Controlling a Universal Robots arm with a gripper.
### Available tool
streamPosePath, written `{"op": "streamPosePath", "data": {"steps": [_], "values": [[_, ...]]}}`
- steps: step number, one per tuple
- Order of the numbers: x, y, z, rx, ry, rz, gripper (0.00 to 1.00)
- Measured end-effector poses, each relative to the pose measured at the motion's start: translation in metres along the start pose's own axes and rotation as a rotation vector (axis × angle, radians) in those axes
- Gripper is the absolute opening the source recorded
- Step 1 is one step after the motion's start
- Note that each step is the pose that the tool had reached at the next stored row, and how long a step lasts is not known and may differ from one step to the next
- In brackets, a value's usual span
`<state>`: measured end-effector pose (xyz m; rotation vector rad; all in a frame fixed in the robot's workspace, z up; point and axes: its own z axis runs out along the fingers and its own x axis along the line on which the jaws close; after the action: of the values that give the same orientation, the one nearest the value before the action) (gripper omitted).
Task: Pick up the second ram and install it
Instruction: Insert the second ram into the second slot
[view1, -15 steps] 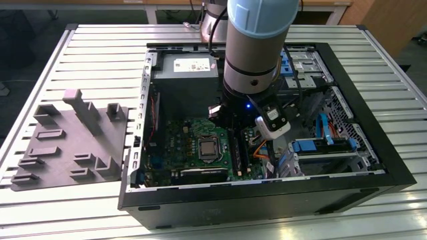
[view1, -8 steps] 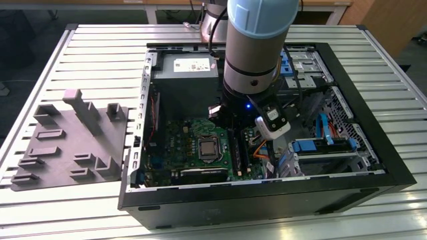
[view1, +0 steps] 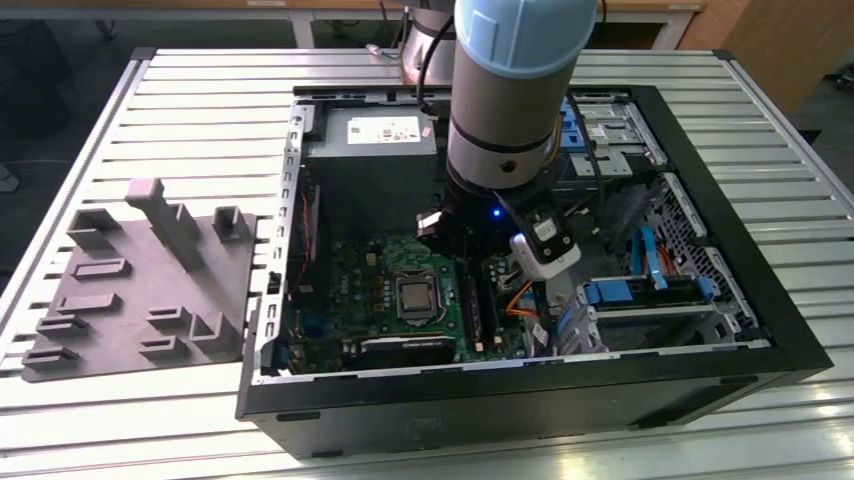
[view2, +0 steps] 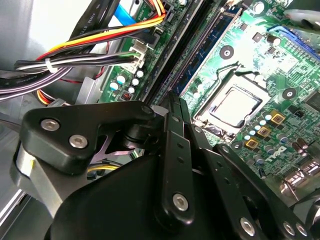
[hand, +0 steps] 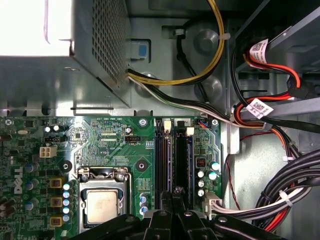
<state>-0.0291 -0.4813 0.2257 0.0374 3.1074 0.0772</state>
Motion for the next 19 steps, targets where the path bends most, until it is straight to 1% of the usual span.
{"op": "streamPosePath", "data": {"steps": [12, 19], "values": [[0.0002, 0.0000, 0.0005, -0.0001, 0.0001, -0.001, 0.12], [0.0005, 0.0000, 0.0006, -0.0010, 0.0010, -0.024, 0.12]]}}
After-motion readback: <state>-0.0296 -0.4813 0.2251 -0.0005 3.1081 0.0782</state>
